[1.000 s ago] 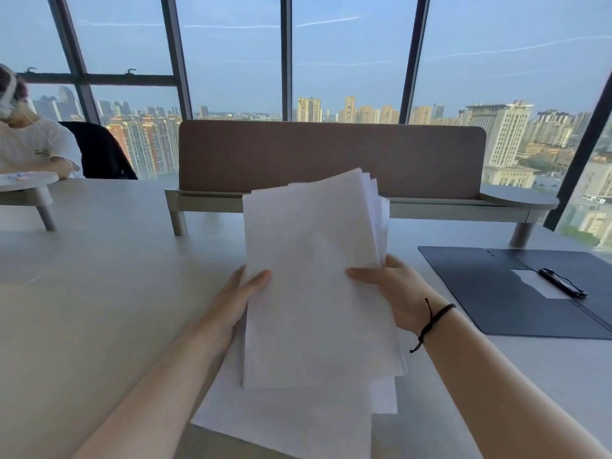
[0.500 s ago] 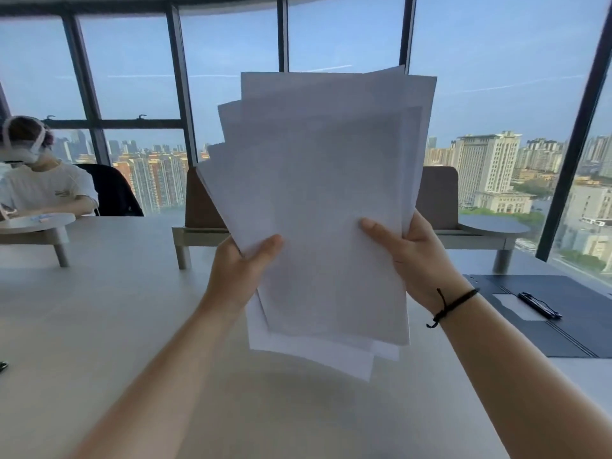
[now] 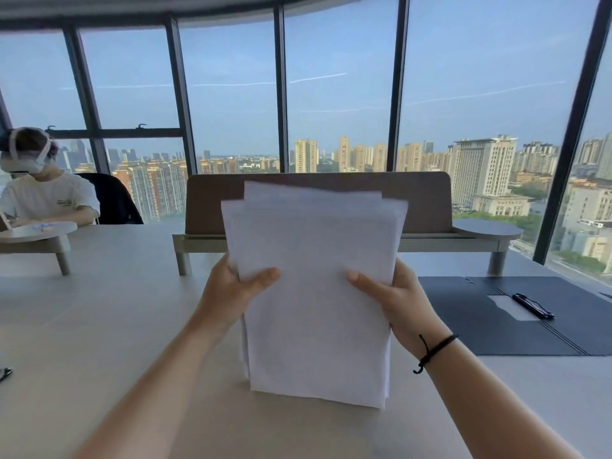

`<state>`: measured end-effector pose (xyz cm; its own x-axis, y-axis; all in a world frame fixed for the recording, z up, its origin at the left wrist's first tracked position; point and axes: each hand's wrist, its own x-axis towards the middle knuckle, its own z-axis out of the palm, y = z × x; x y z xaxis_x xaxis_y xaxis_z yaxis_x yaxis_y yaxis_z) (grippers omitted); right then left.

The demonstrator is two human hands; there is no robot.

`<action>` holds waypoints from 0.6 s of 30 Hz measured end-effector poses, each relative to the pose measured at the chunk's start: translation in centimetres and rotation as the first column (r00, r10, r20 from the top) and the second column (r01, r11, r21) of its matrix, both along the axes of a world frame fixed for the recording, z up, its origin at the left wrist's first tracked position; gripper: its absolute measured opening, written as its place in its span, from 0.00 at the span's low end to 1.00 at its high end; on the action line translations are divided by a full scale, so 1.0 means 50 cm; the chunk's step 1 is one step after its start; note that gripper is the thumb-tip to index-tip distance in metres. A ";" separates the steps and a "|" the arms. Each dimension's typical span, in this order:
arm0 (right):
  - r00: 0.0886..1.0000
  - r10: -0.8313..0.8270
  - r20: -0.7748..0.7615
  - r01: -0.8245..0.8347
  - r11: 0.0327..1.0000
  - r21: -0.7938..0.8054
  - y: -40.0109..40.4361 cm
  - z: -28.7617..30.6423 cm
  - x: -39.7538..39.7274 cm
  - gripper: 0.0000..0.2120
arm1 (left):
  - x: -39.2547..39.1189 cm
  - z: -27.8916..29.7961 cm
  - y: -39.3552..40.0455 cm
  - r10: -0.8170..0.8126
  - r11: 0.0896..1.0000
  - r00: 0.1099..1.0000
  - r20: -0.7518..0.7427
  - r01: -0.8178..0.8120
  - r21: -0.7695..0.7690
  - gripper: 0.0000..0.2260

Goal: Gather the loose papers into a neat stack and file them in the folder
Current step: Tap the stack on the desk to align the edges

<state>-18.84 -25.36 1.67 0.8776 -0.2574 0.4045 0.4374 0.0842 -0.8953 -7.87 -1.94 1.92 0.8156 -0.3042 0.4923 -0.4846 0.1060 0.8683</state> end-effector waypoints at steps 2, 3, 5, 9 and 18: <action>0.999 0.002 -0.048 -0.001 1.000 0.003 0.004 -0.026 -0.002 0.19 | -0.005 -0.025 0.002 -0.043 0.999 0.998 -0.049 0.044 0.023 0.23; 0.998 0.002 -0.062 -0.002 1.000 0.006 0.007 -0.036 -0.003 0.17 | -0.005 -0.035 0.000 -0.064 0.998 0.995 -0.080 0.065 0.011 0.26; 0.997 0.007 -0.073 -0.005 1.000 0.022 0.011 -0.049 -0.005 0.13 | -0.005 -0.050 -0.003 -0.103 0.994 0.985 -0.137 0.099 -0.038 0.29; 0.997 -0.019 -0.080 0.021 0.999 0.030 0.017 -0.055 -0.004 0.15 | -0.006 -0.059 -0.015 -0.207 0.976 0.953 -0.221 0.184 -0.119 0.30; 0.989 -0.144 -0.014 0.144 0.989 -0.015 0.007 0.003 0.017 0.11 | 0.000 -0.021 -0.027 -0.255 0.954 0.945 -0.205 0.212 -0.210 0.11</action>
